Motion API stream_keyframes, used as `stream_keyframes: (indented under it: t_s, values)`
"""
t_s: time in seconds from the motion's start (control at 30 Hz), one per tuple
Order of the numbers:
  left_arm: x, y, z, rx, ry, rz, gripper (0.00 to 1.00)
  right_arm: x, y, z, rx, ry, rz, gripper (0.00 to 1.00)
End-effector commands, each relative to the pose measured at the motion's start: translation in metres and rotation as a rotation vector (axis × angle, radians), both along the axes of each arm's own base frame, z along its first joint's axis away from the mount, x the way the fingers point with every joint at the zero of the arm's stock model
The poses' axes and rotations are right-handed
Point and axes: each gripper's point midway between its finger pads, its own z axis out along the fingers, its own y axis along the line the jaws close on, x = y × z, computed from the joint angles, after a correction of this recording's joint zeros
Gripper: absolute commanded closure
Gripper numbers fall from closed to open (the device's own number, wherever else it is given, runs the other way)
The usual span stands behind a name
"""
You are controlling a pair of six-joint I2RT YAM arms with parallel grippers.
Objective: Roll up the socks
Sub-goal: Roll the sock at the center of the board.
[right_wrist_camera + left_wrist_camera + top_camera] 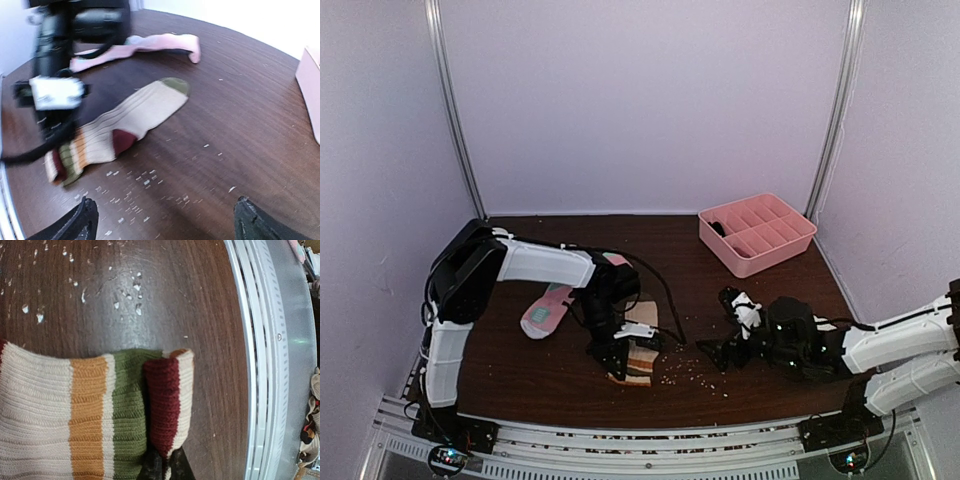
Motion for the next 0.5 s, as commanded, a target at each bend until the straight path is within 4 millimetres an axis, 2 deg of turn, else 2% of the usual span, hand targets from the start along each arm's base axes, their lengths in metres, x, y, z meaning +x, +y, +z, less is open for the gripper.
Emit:
stream_keyframes:
  t_s: [0.0, 0.17, 0.33, 0.47]
  values:
    - [-0.011, 0.006, -0.013, 0.106, 0.116, 0.013, 1.0, -0.041, 0.014, 0.004, -0.042, -0.148, 0.178, 0.14]
    - [-0.013, 0.003, -0.012, 0.142, 0.221, 0.044, 1.0, -0.078, 0.042, -0.012, -0.187, -0.194, 0.32, 0.26]
    - [-0.005, 0.0, -0.013, 0.164, 0.248, 0.076, 1.0, -0.089, 0.086, -0.019, -0.281, -0.232, 0.449, 0.4]
    - [-0.003, -0.001, -0.015, 0.186, 0.255, 0.082, 1.0, -0.088, 0.119, -0.03, -0.37, -0.261, 0.544, 0.53]
